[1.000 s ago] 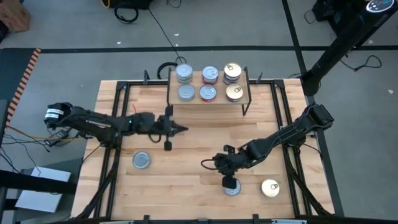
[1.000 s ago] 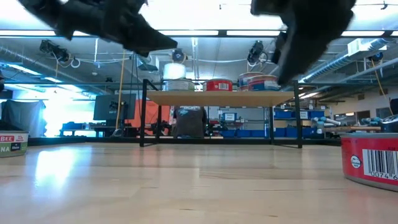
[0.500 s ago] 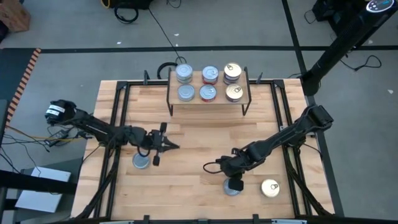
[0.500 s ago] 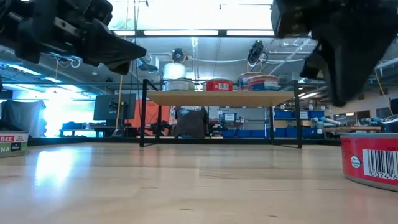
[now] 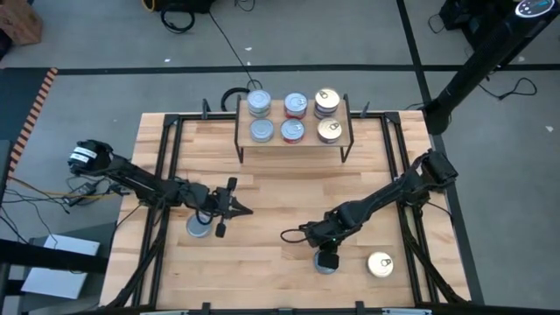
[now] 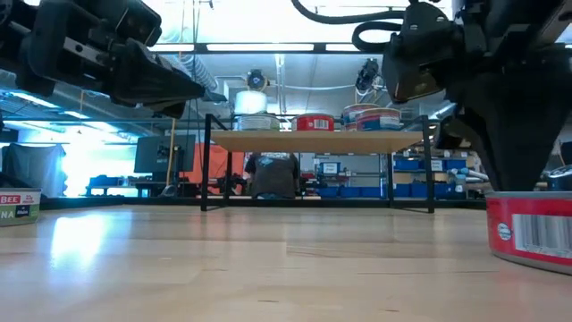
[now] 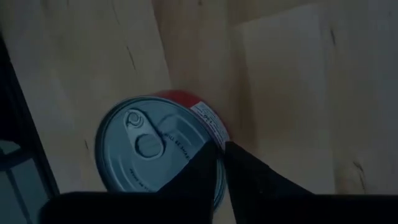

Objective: Stack canned seafood by type on shelf
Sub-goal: Stack the red tuna can on top of the red tuna can on the shelf

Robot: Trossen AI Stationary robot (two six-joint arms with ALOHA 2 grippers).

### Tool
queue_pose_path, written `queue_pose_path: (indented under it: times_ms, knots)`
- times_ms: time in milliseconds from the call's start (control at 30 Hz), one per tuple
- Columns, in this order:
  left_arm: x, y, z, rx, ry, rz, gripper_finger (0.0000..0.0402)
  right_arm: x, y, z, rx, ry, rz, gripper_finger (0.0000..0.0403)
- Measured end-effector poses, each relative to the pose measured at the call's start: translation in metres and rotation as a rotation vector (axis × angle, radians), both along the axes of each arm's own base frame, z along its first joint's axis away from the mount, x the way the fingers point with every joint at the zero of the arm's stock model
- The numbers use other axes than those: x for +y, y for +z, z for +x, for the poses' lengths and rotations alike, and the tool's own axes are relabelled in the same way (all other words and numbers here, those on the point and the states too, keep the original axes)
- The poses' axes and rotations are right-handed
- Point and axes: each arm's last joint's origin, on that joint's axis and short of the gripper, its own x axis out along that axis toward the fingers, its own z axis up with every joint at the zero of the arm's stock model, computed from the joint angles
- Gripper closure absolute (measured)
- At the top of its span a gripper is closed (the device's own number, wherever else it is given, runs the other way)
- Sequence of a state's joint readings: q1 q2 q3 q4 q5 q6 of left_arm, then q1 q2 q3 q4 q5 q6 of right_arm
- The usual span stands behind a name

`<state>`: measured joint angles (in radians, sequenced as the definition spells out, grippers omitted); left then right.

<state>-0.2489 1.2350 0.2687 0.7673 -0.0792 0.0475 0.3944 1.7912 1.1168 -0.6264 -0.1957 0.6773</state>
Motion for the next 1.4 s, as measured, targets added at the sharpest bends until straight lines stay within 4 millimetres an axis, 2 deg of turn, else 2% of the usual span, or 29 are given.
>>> queue_pose_path:
  times_ms: [133,333,500,700,867,1100,1233,1400]
  knots:
    - [0.000,-0.003,0.001,0.014,0.003,0.004,0.0392,-0.010,0.000,0.003,-0.007,-0.058,-0.039,0.0395]
    - [0.000,-0.002,0.001,0.001,0.005,0.001,0.0392,-0.032,0.000,0.006,0.081,-0.358,-0.057,0.0395]
    - [0.000,-0.002,0.001,0.001,0.005,-0.010,0.0392,-0.040,0.001,0.009,0.097,-0.526,-0.035,0.0396]
    - [-0.001,-0.002,0.001,0.007,-0.018,-0.024,0.0392,-0.041,0.003,0.017,0.009,-0.717,-0.003,0.0395]
    - [-0.001,-0.002,0.001,0.012,-0.020,-0.041,0.0392,-0.050,0.005,0.022,-0.057,-0.813,-0.053,0.0385]
    - [-0.002,-0.003,0.001,0.024,-0.019,-0.056,0.0392,-0.059,0.005,0.024,-0.093,-0.645,-0.117,0.0338]
    - [-0.001,-0.004,0.001,0.032,-0.019,-0.053,0.0392,-0.060,0.011,0.026,-0.122,-0.410,-0.189,0.0301]
    - [-0.001,-0.006,0.000,0.061,-0.021,-0.047,0.0392,-0.028,0.028,0.034,-0.310,-0.033,-0.230,0.0280]
